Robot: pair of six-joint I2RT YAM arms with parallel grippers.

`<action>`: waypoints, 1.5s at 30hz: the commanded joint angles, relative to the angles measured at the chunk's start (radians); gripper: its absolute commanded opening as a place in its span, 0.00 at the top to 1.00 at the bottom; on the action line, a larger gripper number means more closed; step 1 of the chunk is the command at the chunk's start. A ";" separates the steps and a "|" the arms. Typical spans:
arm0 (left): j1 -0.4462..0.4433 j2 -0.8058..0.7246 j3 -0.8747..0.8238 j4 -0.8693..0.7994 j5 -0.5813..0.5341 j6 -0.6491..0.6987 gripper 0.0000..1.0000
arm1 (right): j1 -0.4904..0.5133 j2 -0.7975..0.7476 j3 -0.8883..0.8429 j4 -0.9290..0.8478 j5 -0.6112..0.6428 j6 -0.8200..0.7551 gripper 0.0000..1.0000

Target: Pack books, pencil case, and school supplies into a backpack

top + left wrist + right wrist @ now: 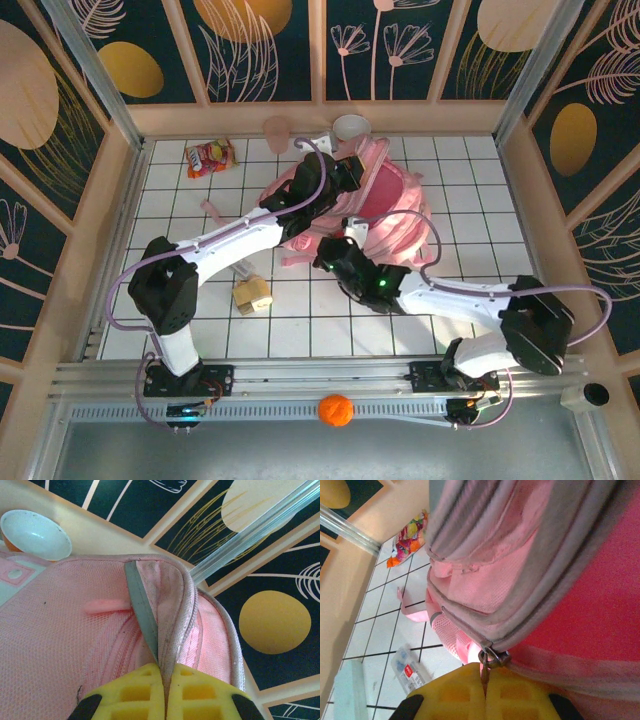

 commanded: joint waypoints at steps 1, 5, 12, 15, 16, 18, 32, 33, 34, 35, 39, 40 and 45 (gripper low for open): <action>0.001 -0.029 0.099 0.286 0.007 -0.032 1.00 | 0.046 0.074 0.044 0.085 0.046 0.021 1.00; 0.001 -0.025 0.102 0.284 0.008 -0.034 1.00 | 0.062 0.160 0.078 0.104 0.071 0.042 1.00; 0.002 -0.017 0.116 0.285 0.026 -0.054 1.00 | 0.062 0.306 0.140 0.211 0.071 0.052 1.00; 0.001 -0.019 0.117 0.279 0.028 -0.047 1.00 | 0.059 0.343 0.183 0.219 0.048 0.035 1.00; 0.001 -0.020 0.115 0.277 0.028 -0.040 1.00 | 0.057 0.344 0.186 0.220 0.035 0.033 1.00; 0.001 -0.025 0.107 0.265 0.021 -0.013 1.00 | 0.053 0.336 0.173 0.219 0.005 0.042 0.99; 0.036 -0.024 -0.004 0.212 0.019 0.260 1.00 | 0.059 0.060 -0.007 0.061 -0.154 0.078 0.57; 0.043 -0.032 -0.037 0.244 0.035 0.269 1.00 | 0.059 0.033 -0.016 0.050 -0.162 0.071 0.55; 0.049 -0.038 -0.060 0.263 0.055 0.278 1.00 | 0.060 0.011 -0.023 0.038 -0.168 0.063 0.55; 0.055 -0.043 -0.081 0.274 0.075 0.293 1.00 | 0.060 -0.017 -0.028 0.024 -0.174 0.050 0.54; 0.072 -0.068 -0.139 0.282 0.142 0.376 1.00 | 0.058 -0.120 -0.044 -0.023 -0.196 -0.016 0.53; 0.074 -0.075 -0.167 0.303 0.167 0.397 1.00 | 0.058 -0.145 -0.049 -0.029 -0.203 -0.044 0.53; 0.084 -0.123 -0.255 0.391 0.280 0.469 1.00 | 0.028 -0.233 -0.062 -0.055 -0.260 -0.148 0.52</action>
